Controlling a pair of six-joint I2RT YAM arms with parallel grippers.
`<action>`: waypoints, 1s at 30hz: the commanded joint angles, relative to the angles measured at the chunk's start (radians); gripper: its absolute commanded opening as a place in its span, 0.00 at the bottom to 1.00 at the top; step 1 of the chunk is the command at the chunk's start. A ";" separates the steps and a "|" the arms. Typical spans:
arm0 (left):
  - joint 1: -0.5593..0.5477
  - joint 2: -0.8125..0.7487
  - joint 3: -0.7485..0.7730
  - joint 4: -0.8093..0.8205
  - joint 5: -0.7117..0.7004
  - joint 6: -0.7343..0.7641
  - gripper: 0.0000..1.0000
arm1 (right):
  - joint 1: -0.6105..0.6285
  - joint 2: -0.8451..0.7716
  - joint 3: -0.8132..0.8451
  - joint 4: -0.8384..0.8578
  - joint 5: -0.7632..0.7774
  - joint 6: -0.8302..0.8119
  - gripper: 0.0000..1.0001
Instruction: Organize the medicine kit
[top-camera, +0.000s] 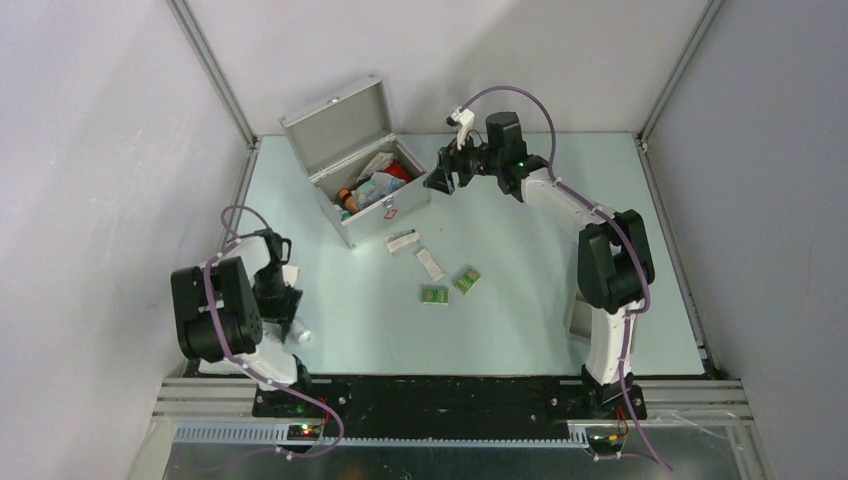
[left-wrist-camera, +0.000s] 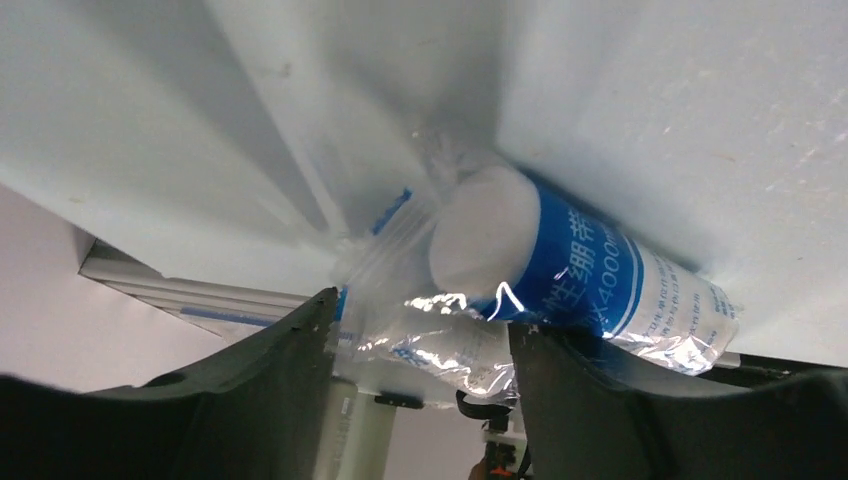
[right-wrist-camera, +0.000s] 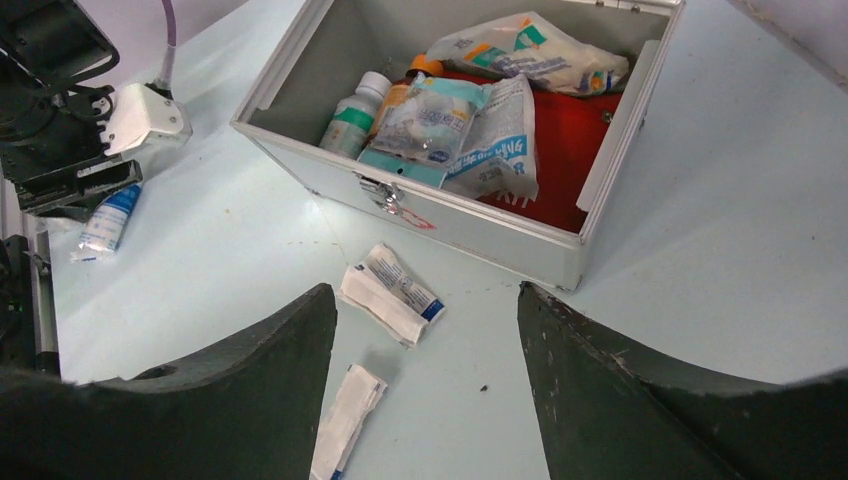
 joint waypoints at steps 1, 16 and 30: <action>0.008 0.045 0.030 0.057 0.065 0.036 0.63 | -0.002 -0.070 -0.011 0.001 0.000 -0.028 0.71; -0.139 0.101 0.197 0.058 0.518 0.098 0.51 | -0.035 -0.131 -0.103 -0.029 0.063 -0.142 0.72; -0.216 -0.146 0.346 -0.007 0.546 0.187 0.82 | -0.126 -0.245 -0.218 -0.098 0.242 -0.183 0.72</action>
